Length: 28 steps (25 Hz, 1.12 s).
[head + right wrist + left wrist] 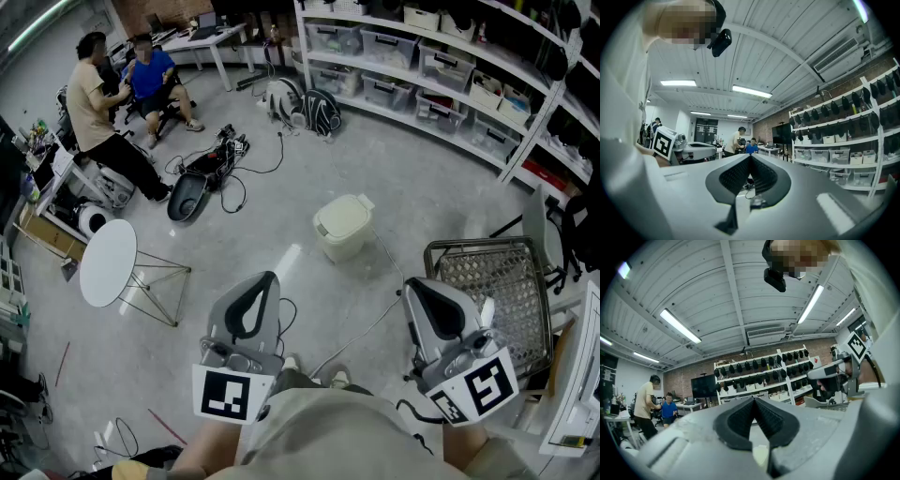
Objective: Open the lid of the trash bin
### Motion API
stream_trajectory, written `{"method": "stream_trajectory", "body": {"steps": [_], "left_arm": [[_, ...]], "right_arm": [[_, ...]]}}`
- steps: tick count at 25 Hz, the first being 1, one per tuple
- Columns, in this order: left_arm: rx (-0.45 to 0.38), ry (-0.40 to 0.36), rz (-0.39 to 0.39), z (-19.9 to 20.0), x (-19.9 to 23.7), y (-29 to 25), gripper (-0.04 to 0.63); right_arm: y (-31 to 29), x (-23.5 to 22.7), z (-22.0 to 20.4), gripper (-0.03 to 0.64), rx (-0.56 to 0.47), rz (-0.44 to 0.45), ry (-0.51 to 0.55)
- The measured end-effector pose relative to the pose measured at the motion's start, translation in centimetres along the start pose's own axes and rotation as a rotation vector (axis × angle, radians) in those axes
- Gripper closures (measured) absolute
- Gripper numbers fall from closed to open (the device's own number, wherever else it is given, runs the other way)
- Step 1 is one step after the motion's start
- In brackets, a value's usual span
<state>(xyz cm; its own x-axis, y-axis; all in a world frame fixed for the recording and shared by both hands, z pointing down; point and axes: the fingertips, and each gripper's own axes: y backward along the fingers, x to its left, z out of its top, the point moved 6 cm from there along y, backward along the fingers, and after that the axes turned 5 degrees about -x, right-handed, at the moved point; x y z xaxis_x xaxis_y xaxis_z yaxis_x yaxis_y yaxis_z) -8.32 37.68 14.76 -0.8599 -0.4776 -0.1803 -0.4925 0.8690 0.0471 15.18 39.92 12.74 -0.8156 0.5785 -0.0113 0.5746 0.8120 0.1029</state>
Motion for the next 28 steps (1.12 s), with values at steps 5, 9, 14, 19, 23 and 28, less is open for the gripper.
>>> {"method": "stream_trajectory", "body": {"steps": [5,9,14,19,23,28], "left_arm": [[0.008,0.008,0.010,-0.1,-0.6,-0.7,0.594],[0.005,-0.006,-0.002,0.2,-1.5,-1.3,0.594],[0.006,-0.018,-0.015,0.3,-2.5,-1.8,0.594],[0.004,-0.021,-0.017,0.6,-2.1,-2.2,0.594],[-0.003,-0.023,-0.016,0.1,-1.4,-3.1,0.594],[-0.005,-0.010,-0.021,-1.3,-0.1,-5.5,0.594]], "right_arm": [[0.6,-1.4,-0.3,0.614,-0.011,-0.025,-0.034],[1.4,-2.3,-0.3,0.614,-0.017,-0.031,-0.045],[1.6,-3.0,-0.7,0.614,-0.026,-0.023,-0.051],[1.0,-3.3,-0.7,0.614,-0.028,-0.022,-0.055],[0.2,-3.8,-1.5,0.614,-0.013,-0.028,-0.060],[-2.3,-5.4,-2.8,0.614,0.009,-0.035,-0.053]]}}
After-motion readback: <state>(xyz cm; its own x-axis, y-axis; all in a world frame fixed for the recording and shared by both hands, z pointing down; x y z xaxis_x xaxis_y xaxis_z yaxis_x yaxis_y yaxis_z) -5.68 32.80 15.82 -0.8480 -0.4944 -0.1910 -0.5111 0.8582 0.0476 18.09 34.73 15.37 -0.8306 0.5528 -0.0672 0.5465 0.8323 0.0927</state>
